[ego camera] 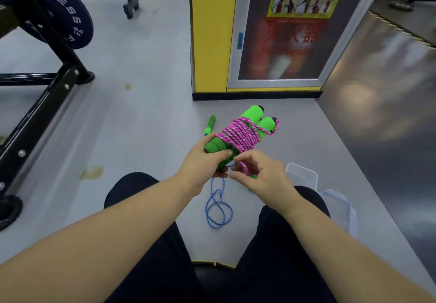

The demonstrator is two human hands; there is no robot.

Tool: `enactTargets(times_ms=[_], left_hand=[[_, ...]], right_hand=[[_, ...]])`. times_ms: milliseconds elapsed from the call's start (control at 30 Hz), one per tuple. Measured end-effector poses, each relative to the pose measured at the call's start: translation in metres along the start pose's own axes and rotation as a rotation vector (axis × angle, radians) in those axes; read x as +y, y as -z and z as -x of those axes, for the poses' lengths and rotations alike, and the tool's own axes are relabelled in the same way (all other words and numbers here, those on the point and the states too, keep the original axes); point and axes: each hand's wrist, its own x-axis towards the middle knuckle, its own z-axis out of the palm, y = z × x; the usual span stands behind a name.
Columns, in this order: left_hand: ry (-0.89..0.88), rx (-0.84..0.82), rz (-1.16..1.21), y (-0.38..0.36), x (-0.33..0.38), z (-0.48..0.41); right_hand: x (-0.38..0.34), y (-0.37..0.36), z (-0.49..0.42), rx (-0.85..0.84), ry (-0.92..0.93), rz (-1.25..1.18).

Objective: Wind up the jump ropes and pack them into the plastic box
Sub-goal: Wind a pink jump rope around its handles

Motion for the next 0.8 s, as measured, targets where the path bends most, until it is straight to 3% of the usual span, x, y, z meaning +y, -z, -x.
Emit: enactTargets(times_ms=[100, 233, 400, 500, 633, 800], left_hand=[[-0.002, -0.005, -0.011, 0.001, 0.000, 0.002], [0.009, -0.056, -0.074, -0.003, -0.001, 0.007], [0.066, -0.007, -0.026, -0.002, -0.004, 0.003], [0.059, -0.050, -0.071, -0.008, -0.005, 0.005], [0.083, 0.015, -0.081, -0.008, -0.006, 0.000], [0.058, 0.019, -0.112, -0.007, -0.010, 0.001]], right_hand=[[-0.001, 0.006, -0.007, -0.139, 0.035, 0.005], [-0.005, 0.016, -0.014, -0.070, 0.031, -0.116], [-0.004, 0.017, -0.009, -0.221, -0.001, -0.094], [0.004, 0.009, -0.007, -0.040, 0.049, 0.024], [0.018, 0.008, -0.008, 0.098, 0.122, 0.080], [0.026, 0.007, -0.003, 0.149, 0.151, 0.119]])
